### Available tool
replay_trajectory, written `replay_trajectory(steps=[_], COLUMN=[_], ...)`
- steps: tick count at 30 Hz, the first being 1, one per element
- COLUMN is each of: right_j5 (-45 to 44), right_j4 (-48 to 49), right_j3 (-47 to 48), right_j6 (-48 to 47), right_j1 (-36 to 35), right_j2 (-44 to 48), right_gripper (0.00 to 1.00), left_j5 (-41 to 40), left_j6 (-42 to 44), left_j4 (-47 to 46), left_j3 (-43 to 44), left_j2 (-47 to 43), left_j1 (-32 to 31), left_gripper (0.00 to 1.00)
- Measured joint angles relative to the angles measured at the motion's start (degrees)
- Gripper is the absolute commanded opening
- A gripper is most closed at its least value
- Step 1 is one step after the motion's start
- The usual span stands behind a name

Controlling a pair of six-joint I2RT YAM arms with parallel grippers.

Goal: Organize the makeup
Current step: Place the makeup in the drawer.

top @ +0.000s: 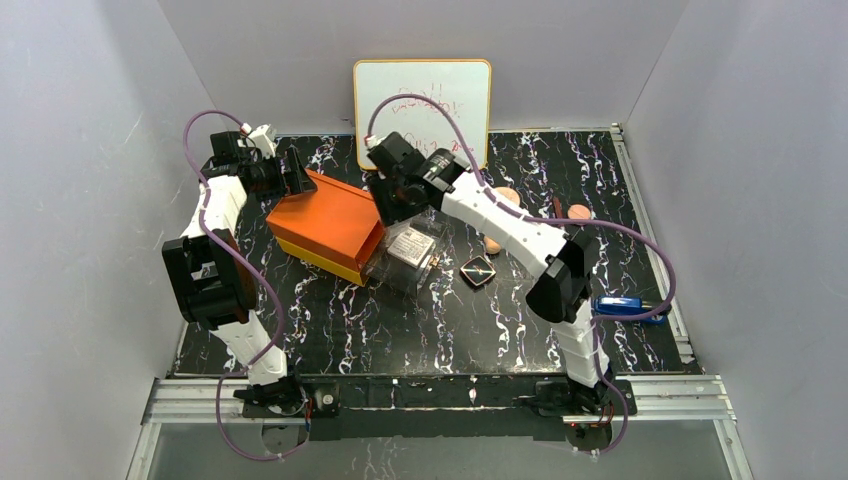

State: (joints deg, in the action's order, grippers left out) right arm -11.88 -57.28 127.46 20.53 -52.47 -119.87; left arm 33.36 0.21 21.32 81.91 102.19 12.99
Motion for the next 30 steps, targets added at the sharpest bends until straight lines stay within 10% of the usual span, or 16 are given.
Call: replay_trajectory(steps=[30], right_j5=[-28.33], right_j4=[0.52], right_j3=[-8.61], right_j6=[-16.5], right_j1=[-14.73], right_j2=[-0.63], right_gripper=[0.01], left_j5=[-0.02], left_j6=[0.0], left_j4=[0.13], left_j3=[0.0], left_j2=[-0.09], left_j1=[0.0], left_gripper=[0.98])
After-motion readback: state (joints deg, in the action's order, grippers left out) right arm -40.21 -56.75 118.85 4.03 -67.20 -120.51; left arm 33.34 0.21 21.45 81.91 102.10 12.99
